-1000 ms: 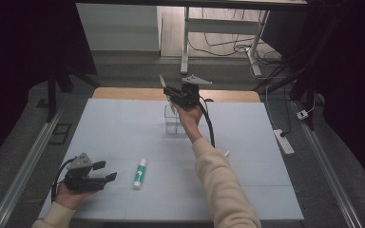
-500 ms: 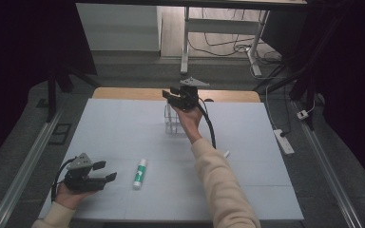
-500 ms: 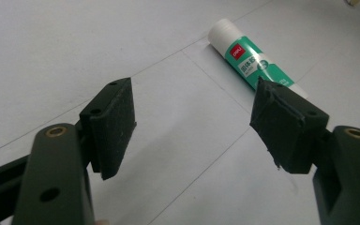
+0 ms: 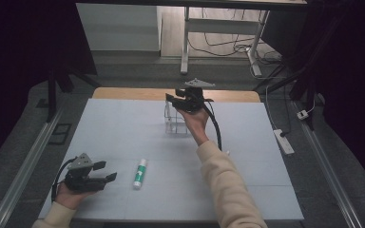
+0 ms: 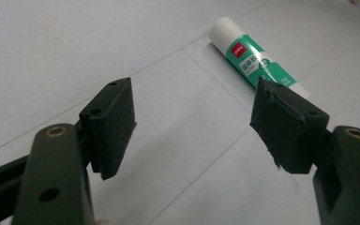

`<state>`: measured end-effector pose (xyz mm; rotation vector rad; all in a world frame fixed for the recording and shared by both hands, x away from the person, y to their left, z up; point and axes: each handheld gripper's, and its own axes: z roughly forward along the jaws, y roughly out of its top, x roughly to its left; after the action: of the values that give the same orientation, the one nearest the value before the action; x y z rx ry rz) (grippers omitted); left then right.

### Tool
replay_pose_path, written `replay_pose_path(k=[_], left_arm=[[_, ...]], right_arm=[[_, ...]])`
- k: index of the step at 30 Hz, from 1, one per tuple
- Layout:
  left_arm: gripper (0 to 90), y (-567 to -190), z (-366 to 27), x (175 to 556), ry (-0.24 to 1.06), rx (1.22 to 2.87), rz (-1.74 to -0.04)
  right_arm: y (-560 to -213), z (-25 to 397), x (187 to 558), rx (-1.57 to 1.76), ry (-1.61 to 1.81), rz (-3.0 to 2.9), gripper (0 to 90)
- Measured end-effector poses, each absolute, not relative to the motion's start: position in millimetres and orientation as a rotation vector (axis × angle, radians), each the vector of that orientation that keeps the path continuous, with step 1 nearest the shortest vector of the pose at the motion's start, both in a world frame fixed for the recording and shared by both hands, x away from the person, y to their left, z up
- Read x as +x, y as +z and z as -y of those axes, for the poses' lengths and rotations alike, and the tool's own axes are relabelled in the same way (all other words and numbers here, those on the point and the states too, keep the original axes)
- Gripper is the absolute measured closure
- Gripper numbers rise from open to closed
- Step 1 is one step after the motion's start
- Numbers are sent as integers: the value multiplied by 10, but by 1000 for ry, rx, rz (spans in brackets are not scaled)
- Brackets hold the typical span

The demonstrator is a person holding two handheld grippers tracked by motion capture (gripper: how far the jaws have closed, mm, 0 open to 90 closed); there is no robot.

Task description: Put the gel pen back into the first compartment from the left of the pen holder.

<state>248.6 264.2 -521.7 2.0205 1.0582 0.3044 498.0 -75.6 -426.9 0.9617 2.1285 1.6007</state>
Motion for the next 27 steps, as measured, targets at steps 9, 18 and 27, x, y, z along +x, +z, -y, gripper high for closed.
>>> replay_pose_path(k=[9, 18, 27], left_arm=[[307, -5215, -2643, 2484, 306, 2019, -1059], [307, -5216, -2637, 2483, 308, 2023, -1060], [307, -5215, -2637, 2482, 311, 2023, -1063]], right_arm=[[-4284, 858, 4926, 965, 1582, -2141, 471], [-4327, 1003, 4854, 980, 1574, -2168, 472], [-4314, 1125, 4726, 962, 1570, -2184, 472]])
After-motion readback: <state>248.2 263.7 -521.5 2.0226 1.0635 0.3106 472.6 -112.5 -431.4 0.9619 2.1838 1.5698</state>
